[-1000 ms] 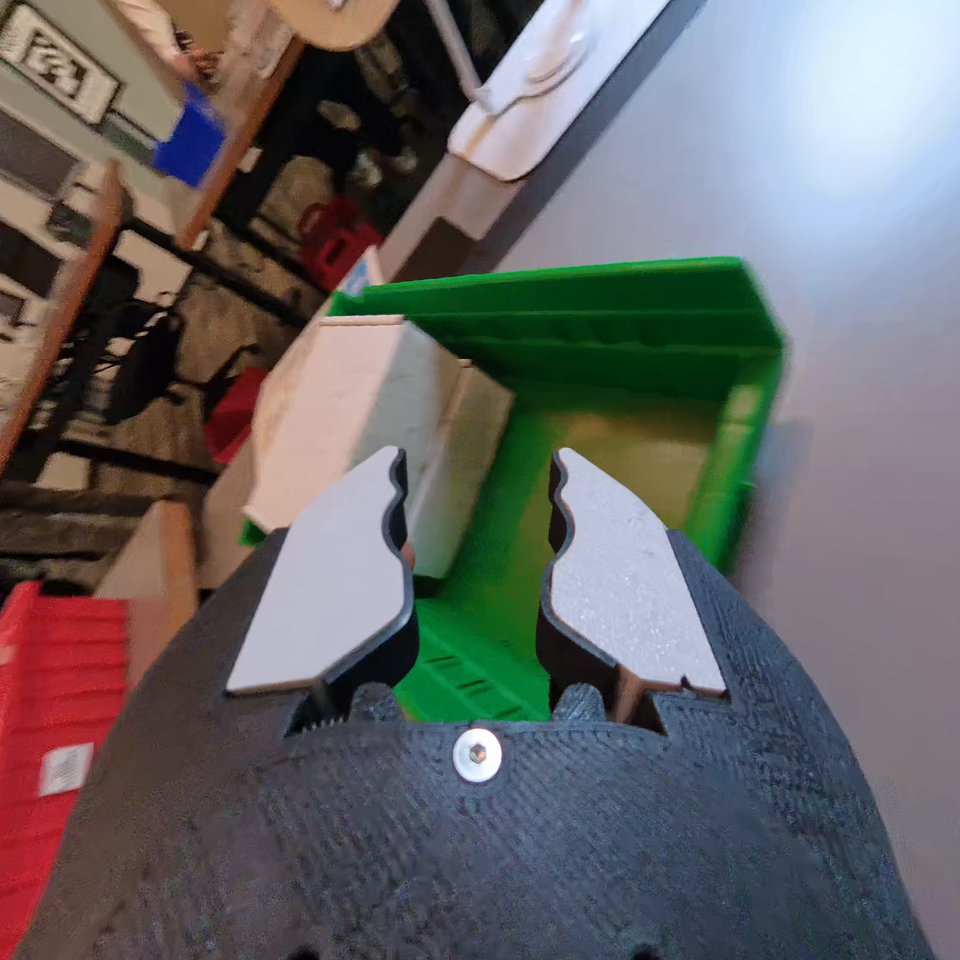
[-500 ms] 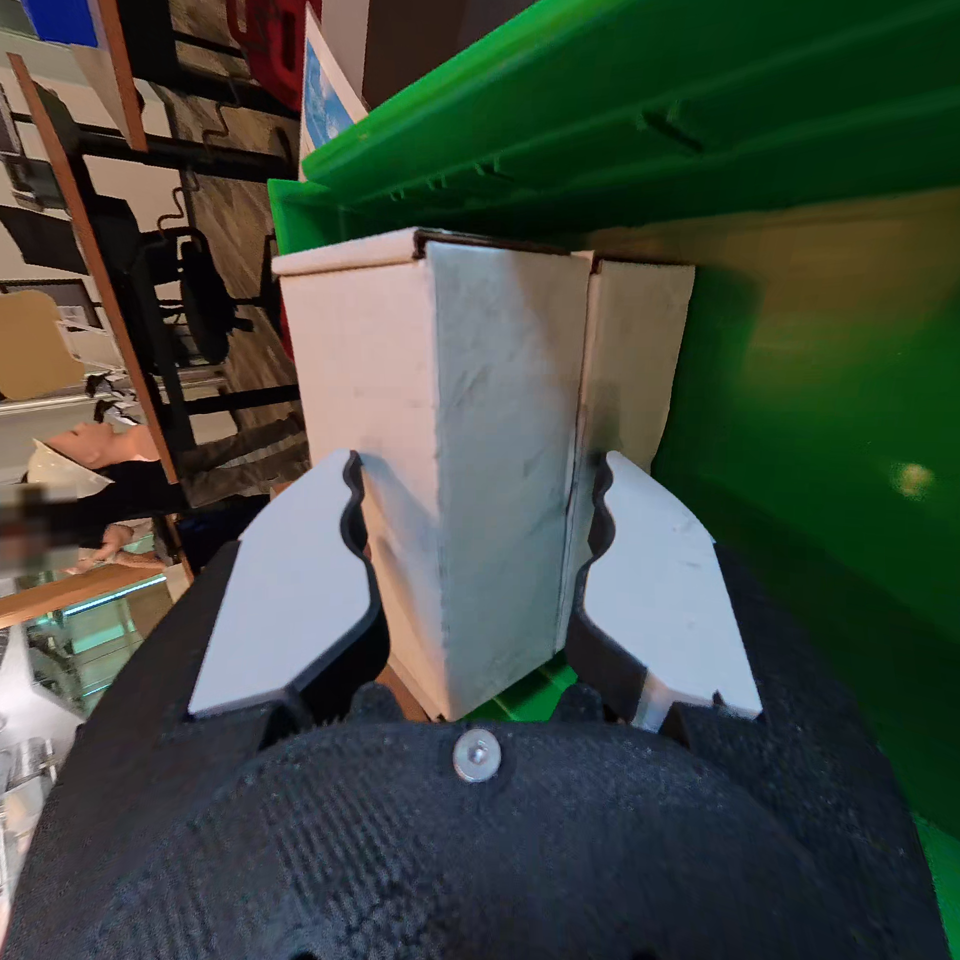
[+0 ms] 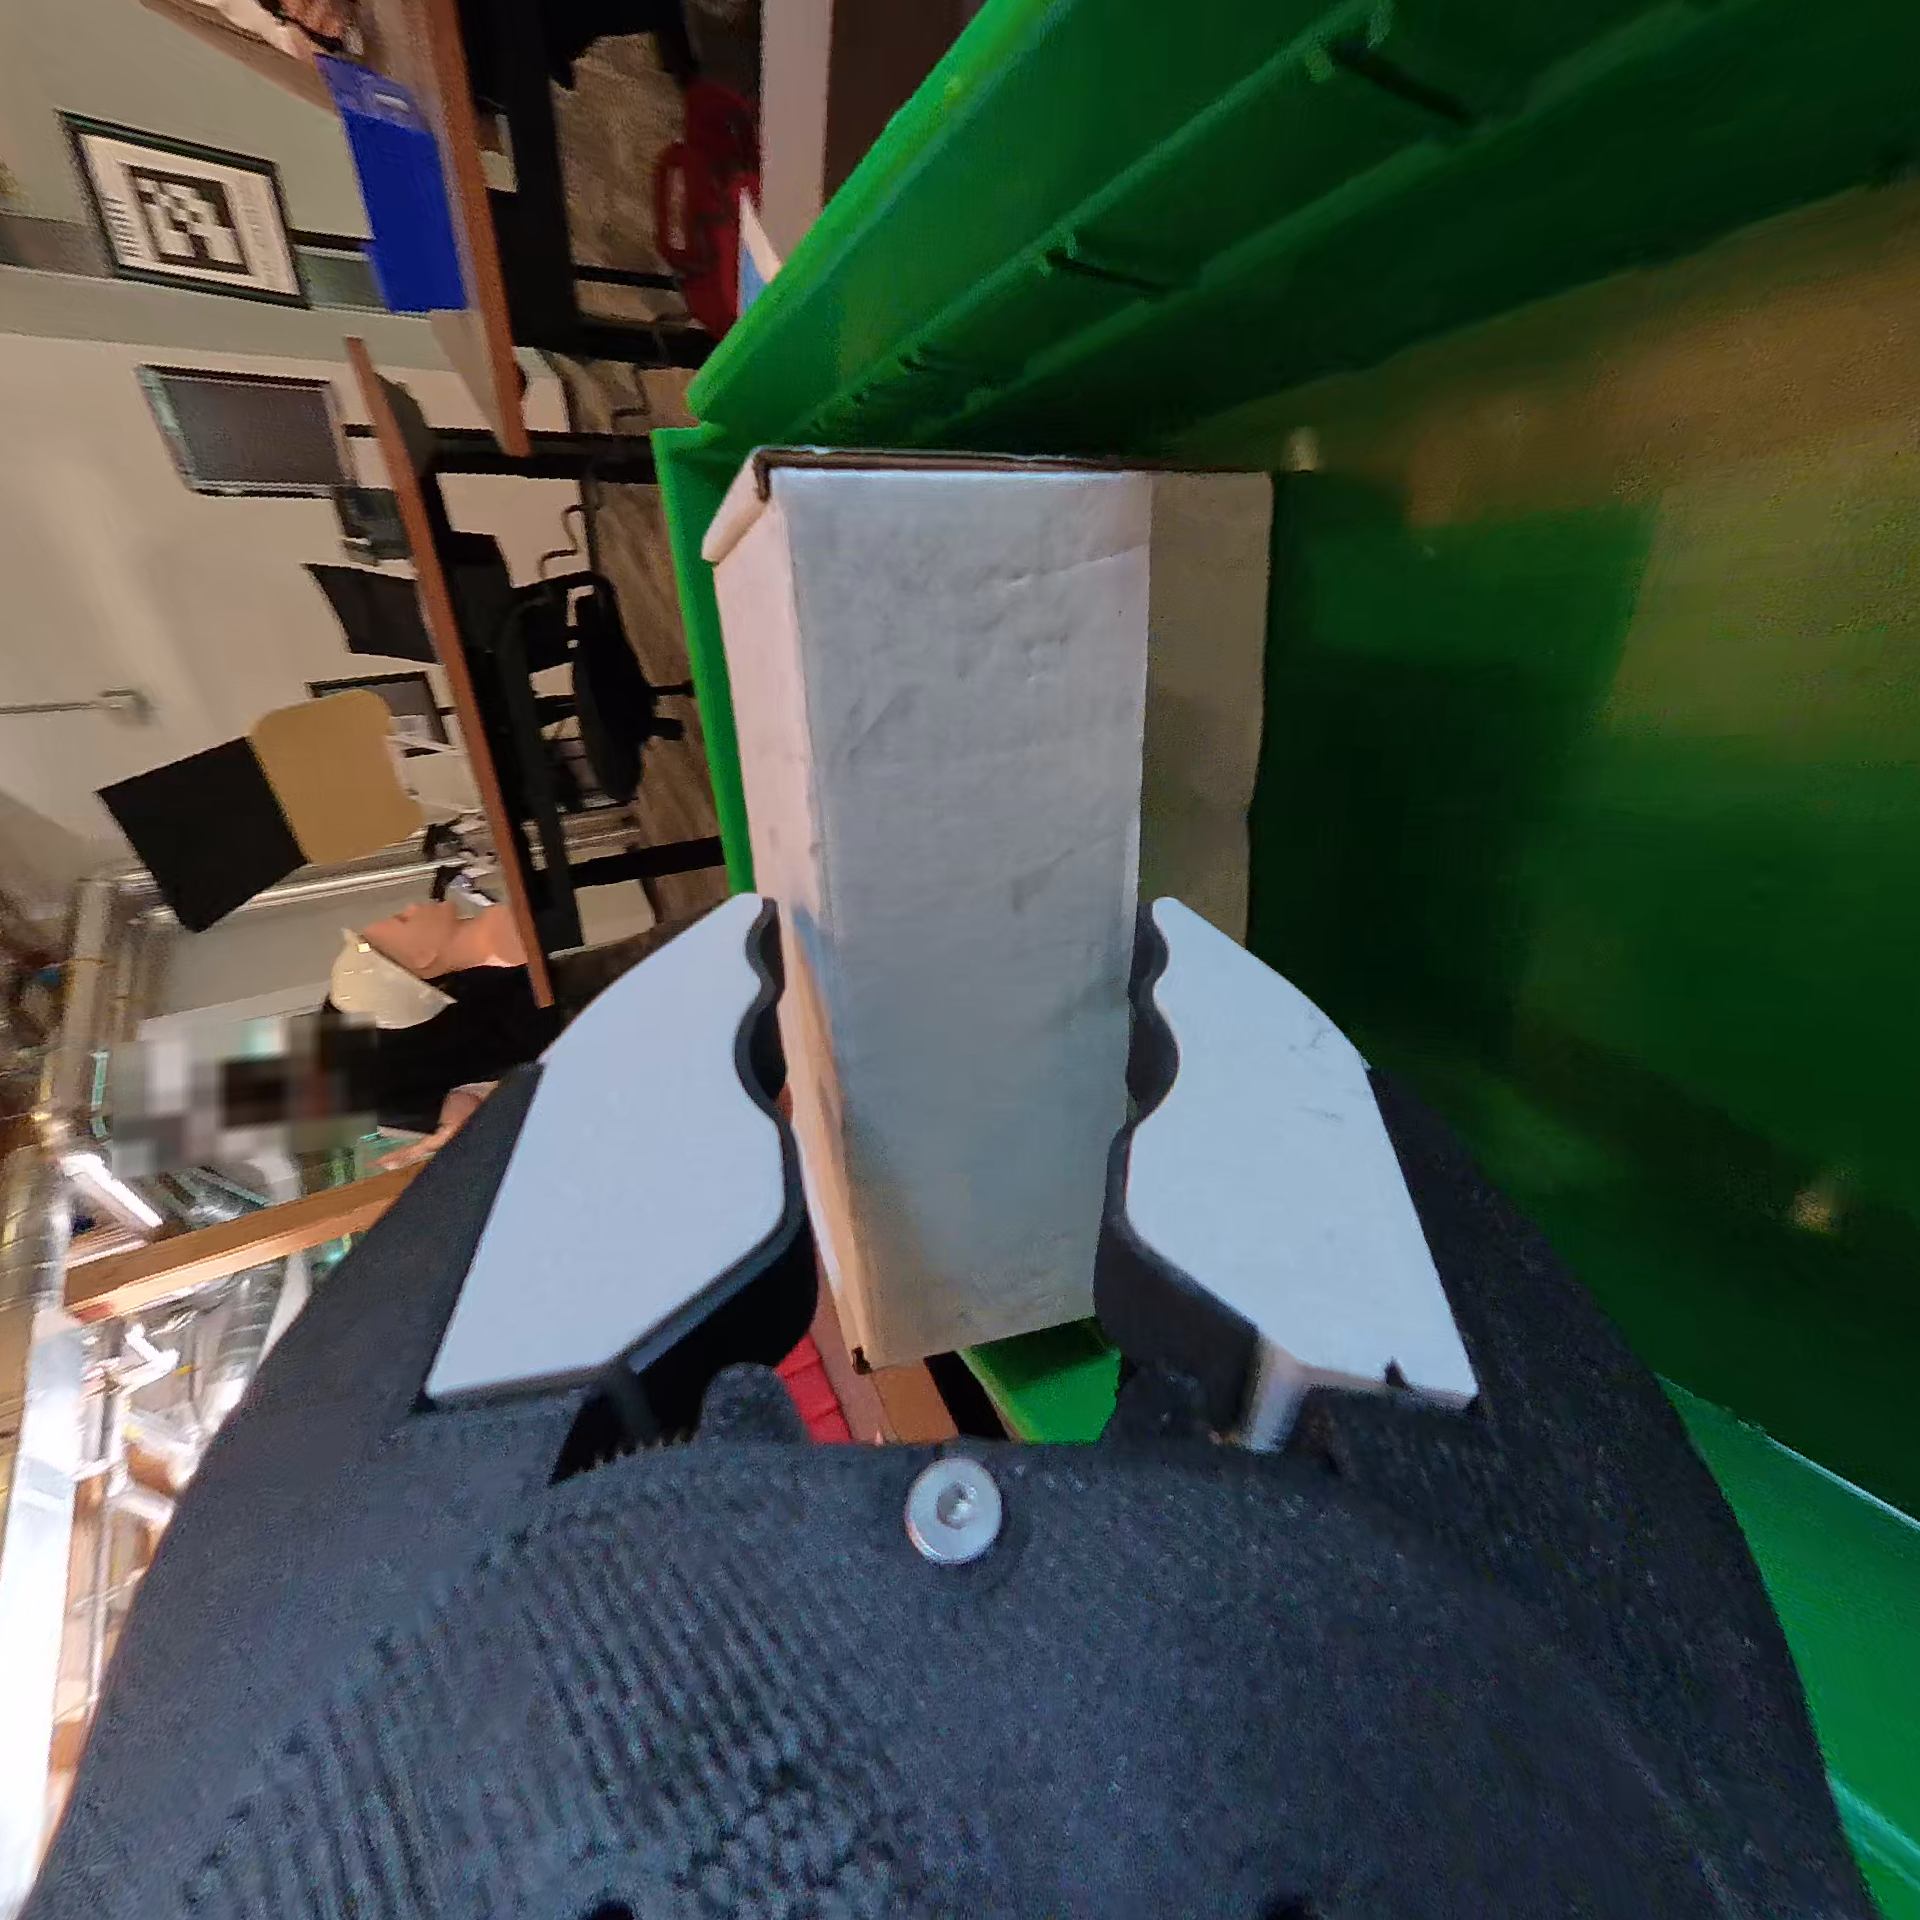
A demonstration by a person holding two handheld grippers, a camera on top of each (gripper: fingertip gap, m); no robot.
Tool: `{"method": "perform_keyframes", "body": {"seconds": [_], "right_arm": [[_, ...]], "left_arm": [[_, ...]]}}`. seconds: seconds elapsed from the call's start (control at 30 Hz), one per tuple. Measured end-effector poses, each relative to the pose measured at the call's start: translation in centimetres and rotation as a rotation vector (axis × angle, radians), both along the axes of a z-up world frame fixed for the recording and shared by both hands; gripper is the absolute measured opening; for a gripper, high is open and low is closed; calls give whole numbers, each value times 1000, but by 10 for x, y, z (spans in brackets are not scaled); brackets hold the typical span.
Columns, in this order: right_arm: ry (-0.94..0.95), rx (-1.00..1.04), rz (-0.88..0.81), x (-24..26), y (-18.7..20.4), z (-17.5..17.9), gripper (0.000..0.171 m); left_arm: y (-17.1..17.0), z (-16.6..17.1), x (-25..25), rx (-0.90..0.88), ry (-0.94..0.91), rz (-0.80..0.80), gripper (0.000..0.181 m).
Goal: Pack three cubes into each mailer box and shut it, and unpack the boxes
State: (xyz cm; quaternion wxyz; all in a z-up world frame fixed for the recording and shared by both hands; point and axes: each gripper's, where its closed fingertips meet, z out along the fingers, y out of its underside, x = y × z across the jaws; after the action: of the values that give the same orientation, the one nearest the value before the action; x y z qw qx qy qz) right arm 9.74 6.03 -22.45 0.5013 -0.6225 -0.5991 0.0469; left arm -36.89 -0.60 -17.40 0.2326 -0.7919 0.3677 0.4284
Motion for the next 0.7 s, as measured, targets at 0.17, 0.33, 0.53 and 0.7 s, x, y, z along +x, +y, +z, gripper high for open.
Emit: {"method": "perform_keyframes", "body": {"seconds": [0.17, 0.33, 0.53, 0.7], "right_arm": [[3, 14, -8, 1, 1, 1, 42], [5, 16, -6, 0, 0, 0, 41], [-4, 34, -13, 3, 0, 0, 40], [39, 37, -11, 3, -2, 7, 38]], "left_arm": [[2, 3, -10, 115, 108, 46, 72], [2, -7, -16, 124, 224, 99, 80], [4, -13, -28, 86, 294, 154, 66], [-5, 10, -6, 102, 104, 113, 65]]}}
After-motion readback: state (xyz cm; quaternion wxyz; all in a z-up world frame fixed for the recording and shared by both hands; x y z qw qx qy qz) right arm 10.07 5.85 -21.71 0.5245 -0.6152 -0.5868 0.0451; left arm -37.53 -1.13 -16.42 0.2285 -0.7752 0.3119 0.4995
